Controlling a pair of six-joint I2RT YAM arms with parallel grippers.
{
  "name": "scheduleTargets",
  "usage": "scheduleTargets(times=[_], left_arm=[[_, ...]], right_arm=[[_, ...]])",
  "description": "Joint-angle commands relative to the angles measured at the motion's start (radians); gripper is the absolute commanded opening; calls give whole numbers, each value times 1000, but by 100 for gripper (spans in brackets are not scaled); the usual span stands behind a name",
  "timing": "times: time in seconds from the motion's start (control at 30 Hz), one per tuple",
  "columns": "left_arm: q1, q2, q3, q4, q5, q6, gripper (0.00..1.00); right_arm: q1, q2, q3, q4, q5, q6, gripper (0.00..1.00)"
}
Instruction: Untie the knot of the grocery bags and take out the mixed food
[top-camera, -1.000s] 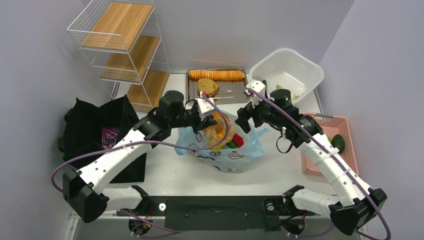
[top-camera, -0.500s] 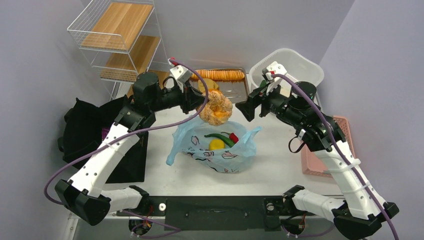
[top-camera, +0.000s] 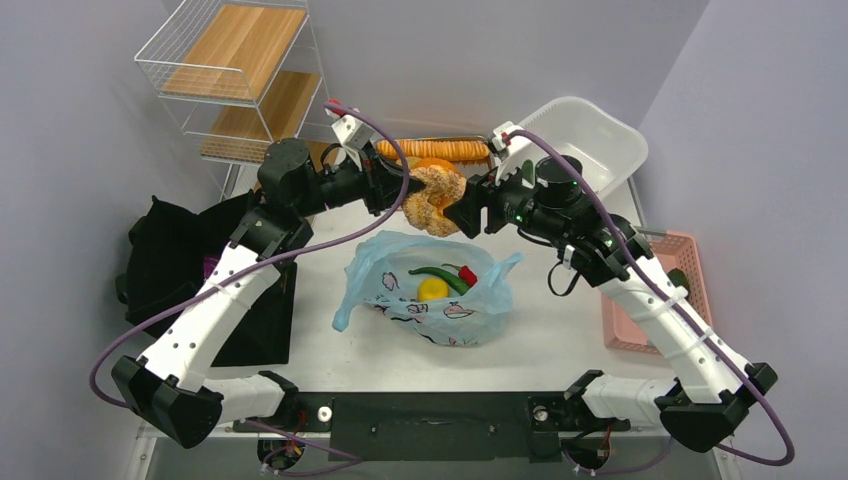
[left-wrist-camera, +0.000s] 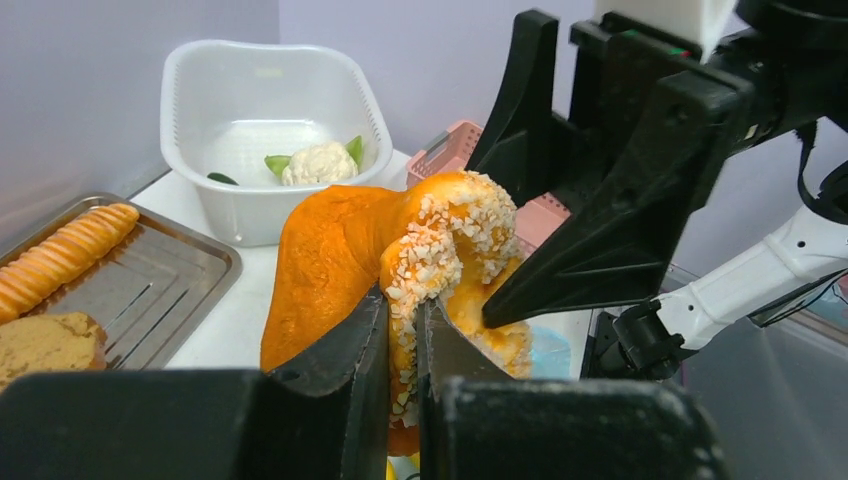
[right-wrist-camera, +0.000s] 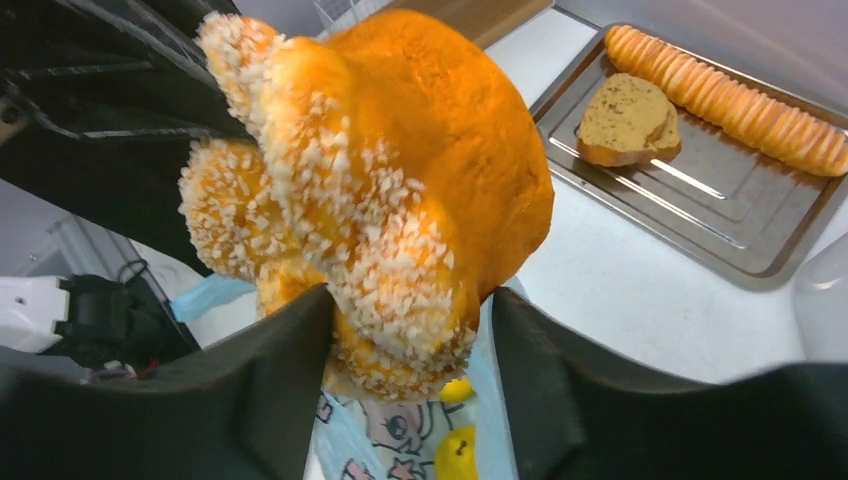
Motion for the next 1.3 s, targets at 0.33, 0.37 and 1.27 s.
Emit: scheduleTargets(times=[0.33, 0.37, 1.27], left_arm=[[193, -3, 66, -64, -221, 55, 70], [236, 1, 72, -81, -228, 61, 70], [322, 54, 68, -203, -282, 210, 71]], right_arm=[[-243, 132, 32, 194, 47, 349, 0], [-280, 160, 27, 228, 53, 368, 0], [-254, 870, 231, 446, 517, 1031, 0]])
